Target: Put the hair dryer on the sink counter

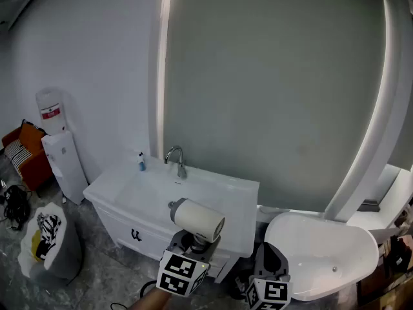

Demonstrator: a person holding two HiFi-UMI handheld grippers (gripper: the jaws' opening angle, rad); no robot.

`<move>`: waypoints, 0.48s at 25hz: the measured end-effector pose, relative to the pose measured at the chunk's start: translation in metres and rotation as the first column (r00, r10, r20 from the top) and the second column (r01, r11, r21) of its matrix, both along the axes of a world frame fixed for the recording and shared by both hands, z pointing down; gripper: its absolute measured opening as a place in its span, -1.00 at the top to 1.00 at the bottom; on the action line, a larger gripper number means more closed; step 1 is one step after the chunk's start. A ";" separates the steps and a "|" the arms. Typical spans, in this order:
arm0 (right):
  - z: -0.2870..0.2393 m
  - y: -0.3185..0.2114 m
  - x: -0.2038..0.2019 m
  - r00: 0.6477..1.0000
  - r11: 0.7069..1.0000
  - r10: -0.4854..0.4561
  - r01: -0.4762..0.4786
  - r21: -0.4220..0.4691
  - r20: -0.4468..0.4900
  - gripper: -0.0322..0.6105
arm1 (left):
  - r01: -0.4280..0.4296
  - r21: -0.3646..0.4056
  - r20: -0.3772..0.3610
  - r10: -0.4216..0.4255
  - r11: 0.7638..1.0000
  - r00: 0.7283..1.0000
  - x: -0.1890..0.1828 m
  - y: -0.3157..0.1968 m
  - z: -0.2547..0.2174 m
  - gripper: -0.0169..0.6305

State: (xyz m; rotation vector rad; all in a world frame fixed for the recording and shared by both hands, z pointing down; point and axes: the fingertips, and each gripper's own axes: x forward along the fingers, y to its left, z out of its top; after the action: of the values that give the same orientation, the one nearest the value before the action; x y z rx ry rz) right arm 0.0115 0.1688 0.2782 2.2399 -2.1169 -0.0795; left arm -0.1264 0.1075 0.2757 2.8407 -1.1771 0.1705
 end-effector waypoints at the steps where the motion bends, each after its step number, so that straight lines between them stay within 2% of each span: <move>1: 0.001 0.001 0.000 1.000 1.000 0.001 -0.001 -0.003 0.006 0.83 | -0.001 -0.002 -0.002 0.001 1.000 1.000 0.001 0.001 0.001 0.34; 8: 0.001 0.003 0.000 1.000 1.000 0.002 -0.002 -0.008 0.016 0.84 | 0.003 0.006 0.016 -0.003 1.000 1.000 0.004 0.003 0.005 0.34; 12: 0.000 0.006 0.002 1.000 1.000 -0.003 0.002 0.007 0.023 0.84 | -0.001 -0.015 0.012 0.001 1.000 1.000 0.006 0.004 0.008 0.34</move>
State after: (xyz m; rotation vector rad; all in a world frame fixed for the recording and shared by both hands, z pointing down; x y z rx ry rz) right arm 0.0139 0.1745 0.2782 2.2527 -2.1338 -0.0616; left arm -0.1206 0.1113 0.2839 2.8314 -1.1717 0.1951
